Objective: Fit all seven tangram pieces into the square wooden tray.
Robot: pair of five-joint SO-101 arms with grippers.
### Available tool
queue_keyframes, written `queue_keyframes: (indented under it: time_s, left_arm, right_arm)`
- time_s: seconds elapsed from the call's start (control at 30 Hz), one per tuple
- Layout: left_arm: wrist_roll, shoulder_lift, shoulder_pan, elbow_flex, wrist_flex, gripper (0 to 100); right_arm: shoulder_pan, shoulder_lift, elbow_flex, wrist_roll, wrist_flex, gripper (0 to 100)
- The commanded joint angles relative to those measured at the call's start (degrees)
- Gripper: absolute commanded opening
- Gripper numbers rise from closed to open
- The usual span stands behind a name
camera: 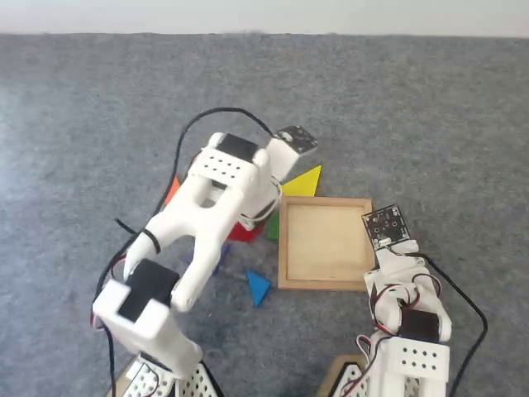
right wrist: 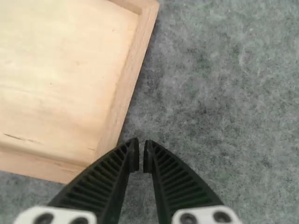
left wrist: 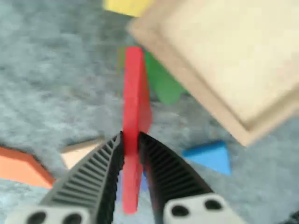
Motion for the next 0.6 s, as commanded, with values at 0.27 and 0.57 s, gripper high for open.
queue_keyframes:
  time_s: [0.27,0.57]
  left_arm:
    - [0.2,-13.9,5.2,16.8,-2.7,2]
    - [2.5,-14.3,-2.7,15.6,-9.1,18]
  right_arm:
    - [0.0,-0.6,1.0,-0.2,-1.1,3.9]
    - [0.0,-0.6,1.0,-0.2,-1.1,3.9]
